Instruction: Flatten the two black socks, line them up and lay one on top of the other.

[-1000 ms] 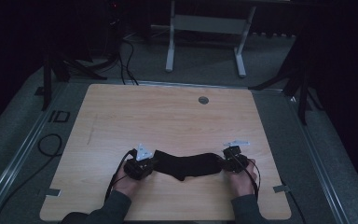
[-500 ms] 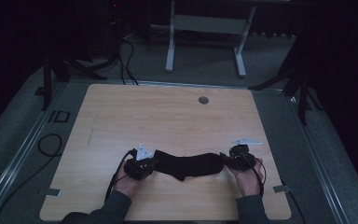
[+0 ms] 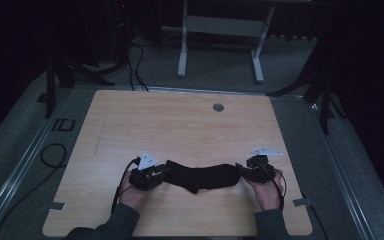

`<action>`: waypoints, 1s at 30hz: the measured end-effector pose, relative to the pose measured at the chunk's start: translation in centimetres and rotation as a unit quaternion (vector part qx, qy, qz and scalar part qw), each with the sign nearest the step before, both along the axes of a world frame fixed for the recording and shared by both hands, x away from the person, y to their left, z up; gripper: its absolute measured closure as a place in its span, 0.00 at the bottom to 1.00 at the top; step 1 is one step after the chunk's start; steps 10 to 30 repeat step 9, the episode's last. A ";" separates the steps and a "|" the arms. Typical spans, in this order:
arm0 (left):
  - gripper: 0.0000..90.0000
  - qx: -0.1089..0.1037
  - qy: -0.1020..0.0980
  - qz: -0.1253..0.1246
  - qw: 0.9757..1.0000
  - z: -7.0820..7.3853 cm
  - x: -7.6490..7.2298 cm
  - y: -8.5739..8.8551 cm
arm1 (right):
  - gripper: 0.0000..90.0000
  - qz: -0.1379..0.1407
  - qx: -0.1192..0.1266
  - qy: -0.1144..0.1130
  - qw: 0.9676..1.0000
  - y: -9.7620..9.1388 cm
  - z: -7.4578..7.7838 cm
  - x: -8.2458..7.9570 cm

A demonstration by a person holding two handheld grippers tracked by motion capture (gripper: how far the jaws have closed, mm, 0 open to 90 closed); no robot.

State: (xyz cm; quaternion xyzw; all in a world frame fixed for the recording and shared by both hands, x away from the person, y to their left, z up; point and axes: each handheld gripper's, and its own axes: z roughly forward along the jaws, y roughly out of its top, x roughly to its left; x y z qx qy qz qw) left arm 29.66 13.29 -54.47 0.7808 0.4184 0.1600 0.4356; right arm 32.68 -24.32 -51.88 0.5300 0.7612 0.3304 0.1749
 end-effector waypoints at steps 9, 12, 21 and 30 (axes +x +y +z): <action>0.69 0.013 0.006 0.040 0.999 0.2 0.5 1.2 | 0.54 0.006 0.000 0.001 1.000 -0.4 0.0 0.1; 0.69 0.013 0.006 0.040 0.999 0.2 0.5 1.2 | 0.54 0.006 0.000 0.001 1.000 -0.4 0.0 0.1; 0.69 0.013 0.006 0.040 0.999 0.2 0.5 1.2 | 0.54 0.006 0.000 0.001 1.000 -0.4 0.0 0.1; 0.69 0.013 0.006 0.040 0.999 0.2 0.5 1.2 | 0.54 0.006 0.000 0.001 1.000 -0.4 0.0 0.1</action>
